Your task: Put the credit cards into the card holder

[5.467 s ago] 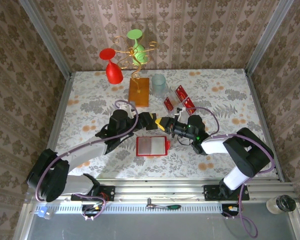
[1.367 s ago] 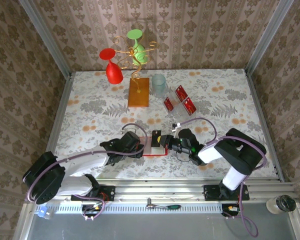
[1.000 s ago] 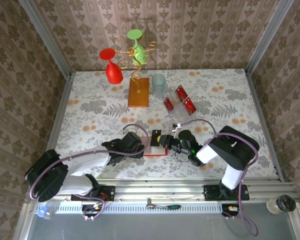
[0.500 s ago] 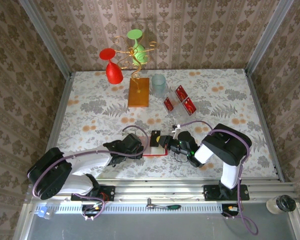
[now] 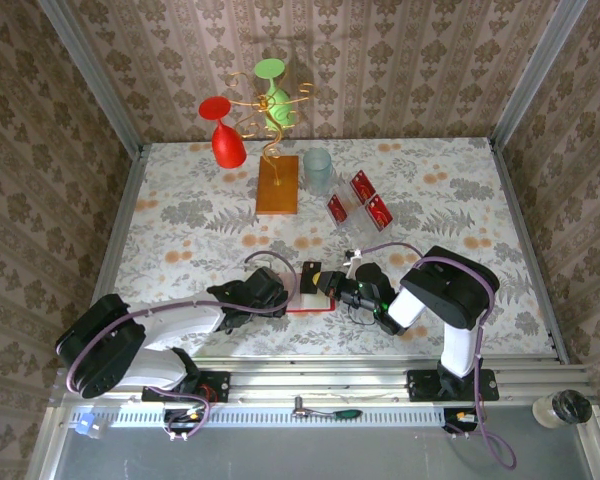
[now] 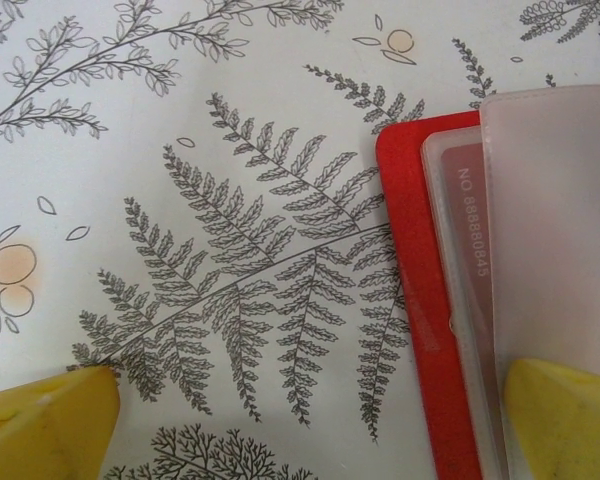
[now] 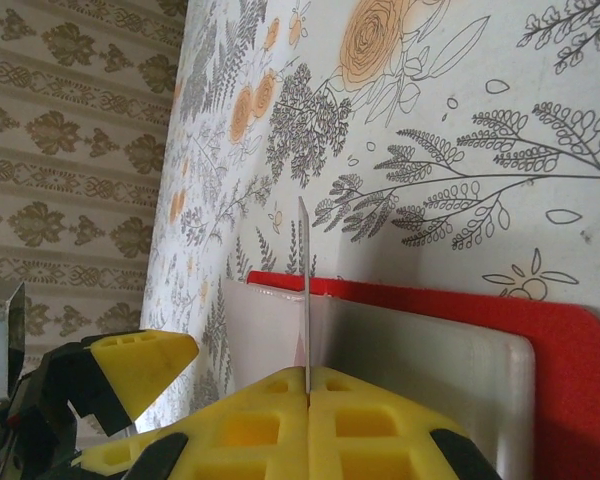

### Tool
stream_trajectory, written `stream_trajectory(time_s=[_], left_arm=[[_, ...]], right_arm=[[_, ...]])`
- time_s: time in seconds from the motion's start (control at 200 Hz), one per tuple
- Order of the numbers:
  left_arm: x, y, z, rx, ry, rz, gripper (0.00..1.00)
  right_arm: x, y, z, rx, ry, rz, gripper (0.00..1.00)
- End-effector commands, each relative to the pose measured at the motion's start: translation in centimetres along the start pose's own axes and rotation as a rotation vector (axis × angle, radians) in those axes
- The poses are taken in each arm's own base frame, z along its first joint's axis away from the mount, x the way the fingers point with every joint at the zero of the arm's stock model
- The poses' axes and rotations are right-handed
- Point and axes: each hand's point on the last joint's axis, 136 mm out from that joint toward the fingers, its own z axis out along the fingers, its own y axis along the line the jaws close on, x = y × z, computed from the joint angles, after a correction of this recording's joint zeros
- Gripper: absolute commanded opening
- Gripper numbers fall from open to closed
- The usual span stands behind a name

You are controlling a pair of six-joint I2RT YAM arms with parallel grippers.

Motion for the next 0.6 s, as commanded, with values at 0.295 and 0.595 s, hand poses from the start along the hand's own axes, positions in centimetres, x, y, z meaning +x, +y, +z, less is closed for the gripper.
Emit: stream_trajectory(time_s=[0.295,0.595], left_arm=[[1.4,2.4,-0.7,-0.09,0.009,-0.023,1.0],[1.5,2.0,-0.4,-0.08,0.012,-0.016,1.0]], right_arm=[[1.0,0.6,0.4,-0.043,0.039,0.018,0.0],[1.4,0.3,0.5,-0.03,0.042,0.02,0.0]])
